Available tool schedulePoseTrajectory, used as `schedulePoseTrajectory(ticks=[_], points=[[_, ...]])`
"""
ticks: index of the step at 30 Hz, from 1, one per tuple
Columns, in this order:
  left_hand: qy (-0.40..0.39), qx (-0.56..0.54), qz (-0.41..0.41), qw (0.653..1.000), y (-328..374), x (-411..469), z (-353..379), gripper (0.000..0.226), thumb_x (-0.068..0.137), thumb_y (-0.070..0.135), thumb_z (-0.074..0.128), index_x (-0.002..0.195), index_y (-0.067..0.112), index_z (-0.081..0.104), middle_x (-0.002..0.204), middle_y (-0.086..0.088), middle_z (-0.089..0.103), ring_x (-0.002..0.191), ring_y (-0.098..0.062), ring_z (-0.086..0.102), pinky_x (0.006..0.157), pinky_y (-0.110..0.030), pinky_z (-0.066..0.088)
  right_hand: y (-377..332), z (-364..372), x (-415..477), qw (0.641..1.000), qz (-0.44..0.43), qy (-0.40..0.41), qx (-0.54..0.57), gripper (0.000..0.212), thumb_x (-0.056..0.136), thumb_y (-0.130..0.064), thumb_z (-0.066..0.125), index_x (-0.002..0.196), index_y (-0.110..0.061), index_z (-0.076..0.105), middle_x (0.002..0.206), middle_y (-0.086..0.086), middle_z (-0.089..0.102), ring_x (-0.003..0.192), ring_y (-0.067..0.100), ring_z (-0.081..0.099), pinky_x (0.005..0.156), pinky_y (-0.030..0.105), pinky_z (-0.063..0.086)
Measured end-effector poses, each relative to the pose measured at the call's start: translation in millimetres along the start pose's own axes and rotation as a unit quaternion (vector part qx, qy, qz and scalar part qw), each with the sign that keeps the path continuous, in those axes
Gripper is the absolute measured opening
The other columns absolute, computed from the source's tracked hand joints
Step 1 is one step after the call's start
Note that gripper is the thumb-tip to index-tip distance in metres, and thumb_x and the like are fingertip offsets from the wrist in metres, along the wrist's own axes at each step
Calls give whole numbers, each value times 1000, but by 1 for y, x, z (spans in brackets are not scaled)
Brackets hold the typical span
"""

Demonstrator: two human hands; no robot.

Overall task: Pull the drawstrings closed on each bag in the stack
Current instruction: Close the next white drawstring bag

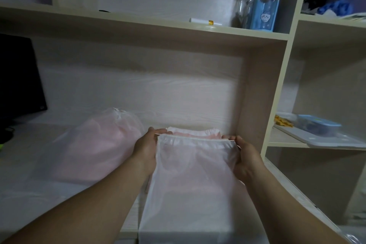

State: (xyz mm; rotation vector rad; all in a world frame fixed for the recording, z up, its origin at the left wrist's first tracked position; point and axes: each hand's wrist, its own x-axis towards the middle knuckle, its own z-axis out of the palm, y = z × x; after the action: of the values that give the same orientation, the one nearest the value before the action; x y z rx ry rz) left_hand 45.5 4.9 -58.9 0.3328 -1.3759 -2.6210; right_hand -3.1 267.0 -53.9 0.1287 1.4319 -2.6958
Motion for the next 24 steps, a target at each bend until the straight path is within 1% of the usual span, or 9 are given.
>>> schedulePoseTrajectory(ticks=[3,6,9,11,13,14,16,20,24], points=[[-5,-41,-12,999,5,-4,4,52,111,46,31,80,13,57,115,-14,76,108,-34,68,91,-44,52,-1,1,0,999,25,8,35,36,108,-27,49,73,-18,51,101,11,80,109,27,71,108,43,51],[3,-79,-16,997,15,-12,9,53,111,48,29,68,19,40,95,-12,78,97,-29,69,86,-43,51,-3,5,-5,996,48,19,72,29,107,-25,43,84,-13,56,103,15,80,101,30,73,96,44,55],[23,-157,-13,987,22,-14,6,52,110,46,31,66,19,34,67,-7,56,63,-26,63,78,-38,51,-5,6,-9,992,21,49,114,35,104,-14,34,70,-16,42,75,10,75,80,29,74,89,43,55],[50,-176,-4,983,26,-13,-1,50,110,41,34,65,20,31,57,-1,33,49,-19,39,64,-34,50,-7,7,-12,985,7,70,157,37,103,-10,30,67,-18,35,51,3,54,61,23,68,79,41,56],[65,-132,7,989,27,-14,-9,47,109,37,35,64,23,28,50,3,24,40,-15,22,42,-21,33,-8,6,-15,979,15,95,177,37,100,-7,29,65,-18,33,41,1,36,50,17,46,68,36,53],[66,-102,15,992,27,-13,-13,46,107,34,36,64,24,27,49,5,21,37,-13,19,38,-18,21,-9,5,-16,979,18,108,174,36,99,-6,29,65,-18,33,40,0,33,48,16,37,62,31,48],[76,-53,39,995,31,-14,-22,42,104,30,37,64,26,26,52,5,19,37,-11,16,39,-19,9,-10,-3,-14,979,16,128,158,35,98,-6,30,66,-19,35,42,-1,32,46,14,30,51,26,35],[121,13,93,988,42,-16,-39,37,101,23,37,65,26,27,54,5,19,43,-12,14,44,-20,7,-16,-23,-12,981,12,140,132,33,99,-10,34,68,-23,33,45,-3,29,38,12,27,40,20,25],[162,52,119,978,45,-17,-51,31,97,19,37,67,25,31,49,5,22,41,-13,15,42,-20,9,-14,-32,-11,985,1,146,95,33,96,-7,34,67,-22,30,45,-3,25,37,13,23,38,19,22]])
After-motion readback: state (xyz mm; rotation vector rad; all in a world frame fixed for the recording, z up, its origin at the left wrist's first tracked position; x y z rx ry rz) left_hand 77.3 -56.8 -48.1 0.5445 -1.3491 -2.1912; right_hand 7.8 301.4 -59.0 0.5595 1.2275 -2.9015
